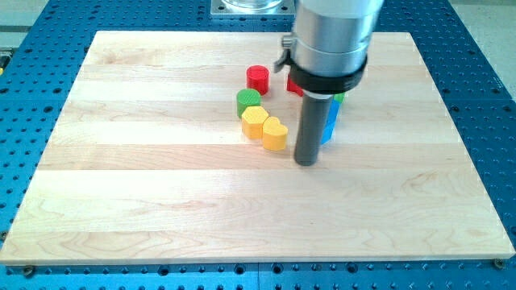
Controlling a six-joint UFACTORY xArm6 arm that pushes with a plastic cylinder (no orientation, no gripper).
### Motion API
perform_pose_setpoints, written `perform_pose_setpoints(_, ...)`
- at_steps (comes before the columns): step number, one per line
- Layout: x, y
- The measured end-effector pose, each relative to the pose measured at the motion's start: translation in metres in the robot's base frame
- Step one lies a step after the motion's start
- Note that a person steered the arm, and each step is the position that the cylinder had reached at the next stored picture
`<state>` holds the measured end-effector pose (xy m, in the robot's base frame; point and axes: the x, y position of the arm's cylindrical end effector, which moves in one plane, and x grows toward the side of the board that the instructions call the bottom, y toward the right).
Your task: Move your arm away from the yellow heart
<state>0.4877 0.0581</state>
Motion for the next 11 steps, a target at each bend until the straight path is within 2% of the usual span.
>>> perform_pose_setpoints(1,0.02,-0.027)
perform_pose_setpoints(2,0.027,-0.03)
perform_pose_setpoints(3,0.043,0.042)
perform_pose_setpoints(5,0.024,0.17)
perform_pose_setpoints(6,-0.001,0.227)
perform_pose_setpoints(7,-0.005,0.227)
perform_pose_setpoints(8,-0.004,0.201)
perform_pose_setpoints(9,-0.032,0.176)
perform_pose_setpoints(11,-0.119,0.157)
